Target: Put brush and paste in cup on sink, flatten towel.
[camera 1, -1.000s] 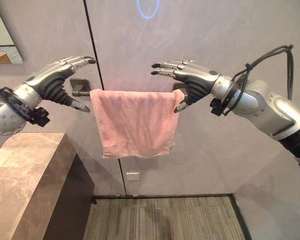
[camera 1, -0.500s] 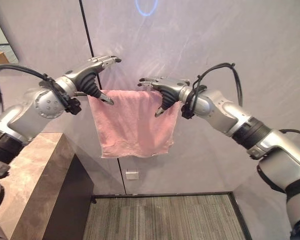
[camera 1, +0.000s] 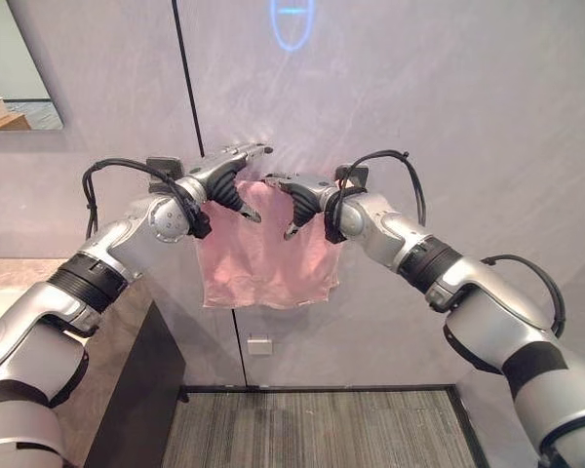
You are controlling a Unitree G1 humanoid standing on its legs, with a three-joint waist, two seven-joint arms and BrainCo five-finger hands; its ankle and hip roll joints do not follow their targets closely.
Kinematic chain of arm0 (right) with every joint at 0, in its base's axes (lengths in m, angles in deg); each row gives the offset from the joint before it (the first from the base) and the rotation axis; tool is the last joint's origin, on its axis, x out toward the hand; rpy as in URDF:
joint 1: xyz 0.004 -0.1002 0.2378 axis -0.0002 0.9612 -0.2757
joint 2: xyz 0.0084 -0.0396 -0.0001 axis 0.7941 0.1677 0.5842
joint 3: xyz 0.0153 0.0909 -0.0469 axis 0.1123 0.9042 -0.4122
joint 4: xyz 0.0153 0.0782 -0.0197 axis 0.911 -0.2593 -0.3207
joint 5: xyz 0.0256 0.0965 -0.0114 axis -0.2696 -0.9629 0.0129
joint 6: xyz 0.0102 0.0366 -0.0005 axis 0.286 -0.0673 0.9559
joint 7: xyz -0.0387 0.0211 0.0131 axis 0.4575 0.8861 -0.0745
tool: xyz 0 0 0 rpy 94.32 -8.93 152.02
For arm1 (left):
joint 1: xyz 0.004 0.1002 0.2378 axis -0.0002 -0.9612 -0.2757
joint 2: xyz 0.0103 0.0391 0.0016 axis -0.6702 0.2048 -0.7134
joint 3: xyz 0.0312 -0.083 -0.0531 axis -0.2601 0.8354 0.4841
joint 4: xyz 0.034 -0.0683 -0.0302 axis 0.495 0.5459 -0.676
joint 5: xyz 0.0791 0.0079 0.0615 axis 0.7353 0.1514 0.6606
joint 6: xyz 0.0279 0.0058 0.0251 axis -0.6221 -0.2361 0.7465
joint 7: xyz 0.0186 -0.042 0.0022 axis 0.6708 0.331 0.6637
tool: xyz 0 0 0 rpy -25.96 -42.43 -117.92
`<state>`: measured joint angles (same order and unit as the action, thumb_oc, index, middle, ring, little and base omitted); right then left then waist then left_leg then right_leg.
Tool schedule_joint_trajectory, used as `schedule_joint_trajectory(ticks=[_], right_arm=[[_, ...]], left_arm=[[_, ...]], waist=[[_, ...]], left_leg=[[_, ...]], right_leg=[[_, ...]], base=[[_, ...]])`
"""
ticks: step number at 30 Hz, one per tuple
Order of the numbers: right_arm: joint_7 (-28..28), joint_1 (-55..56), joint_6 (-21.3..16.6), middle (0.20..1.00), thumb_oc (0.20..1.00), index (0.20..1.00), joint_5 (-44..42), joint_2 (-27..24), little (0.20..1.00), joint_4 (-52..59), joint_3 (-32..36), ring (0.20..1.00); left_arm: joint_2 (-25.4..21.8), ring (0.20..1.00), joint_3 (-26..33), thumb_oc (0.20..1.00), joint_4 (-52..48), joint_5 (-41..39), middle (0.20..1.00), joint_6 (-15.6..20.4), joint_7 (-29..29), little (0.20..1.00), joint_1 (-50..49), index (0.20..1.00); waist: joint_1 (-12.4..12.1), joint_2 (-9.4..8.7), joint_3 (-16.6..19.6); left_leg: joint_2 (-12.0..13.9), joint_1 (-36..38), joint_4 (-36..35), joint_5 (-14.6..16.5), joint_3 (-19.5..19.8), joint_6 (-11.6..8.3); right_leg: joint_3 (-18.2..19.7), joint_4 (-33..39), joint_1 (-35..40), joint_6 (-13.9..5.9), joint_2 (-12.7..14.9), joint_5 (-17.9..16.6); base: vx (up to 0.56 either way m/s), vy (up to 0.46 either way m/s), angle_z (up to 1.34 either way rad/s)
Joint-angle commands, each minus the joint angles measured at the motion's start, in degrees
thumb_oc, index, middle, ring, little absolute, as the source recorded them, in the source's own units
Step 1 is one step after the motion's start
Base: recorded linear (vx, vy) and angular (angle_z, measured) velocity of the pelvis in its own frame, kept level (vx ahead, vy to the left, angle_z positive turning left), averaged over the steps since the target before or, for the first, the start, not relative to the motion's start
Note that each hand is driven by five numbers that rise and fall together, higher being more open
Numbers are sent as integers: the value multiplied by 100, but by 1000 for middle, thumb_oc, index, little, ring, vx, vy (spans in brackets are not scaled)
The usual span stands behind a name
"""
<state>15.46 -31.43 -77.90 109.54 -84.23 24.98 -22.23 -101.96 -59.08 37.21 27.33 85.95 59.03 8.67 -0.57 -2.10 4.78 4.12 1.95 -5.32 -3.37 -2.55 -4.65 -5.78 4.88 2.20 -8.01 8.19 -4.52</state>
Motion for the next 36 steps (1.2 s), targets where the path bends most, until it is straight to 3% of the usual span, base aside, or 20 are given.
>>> schedule_joint_trajectory(ticks=[1,12,25,36], right_arm=[[6,-594,155,1000,1000,1000,321,-280,1000,-392,-84,1000],[21,-463,253,1000,1000,1000,746,-324,1000,-370,105,1000],[178,-82,365,1000,1000,1000,881,-742,1000,587,665,1000],[269,102,386,1000,1000,1000,1179,-622,1000,719,768,1000]], left_arm=[[-49,1000,205,1000,412,261,1000,-108,13,1000,379,1000],[-19,1000,456,1000,311,659,1000,-225,38,1000,-28,1000],[-16,1000,1164,1000,-39,1354,1000,-449,102,1000,-873,1000],[170,1000,1304,1000,-365,1719,1000,-483,87,1000,-1215,1000]], waist=[[-97,-62,39],[-122,-42,55],[-140,29,47],[-138,67,16]], left_leg=[[-209,259,49,233,-191,224],[-214,298,63,247,-189,242],[-226,280,67,272,-219,255],[-225,249,65,272,-235,261]], right_leg=[[112,-324,-299,-191,288,-383],[136,-314,-273,-187,291,-362],[190,-295,-317,-163,282,-352],[210,-278,-361,-159,271,-355]], base=[[0,0,0],[0,0,0],[-1,-2,-1],[0,0,0]])
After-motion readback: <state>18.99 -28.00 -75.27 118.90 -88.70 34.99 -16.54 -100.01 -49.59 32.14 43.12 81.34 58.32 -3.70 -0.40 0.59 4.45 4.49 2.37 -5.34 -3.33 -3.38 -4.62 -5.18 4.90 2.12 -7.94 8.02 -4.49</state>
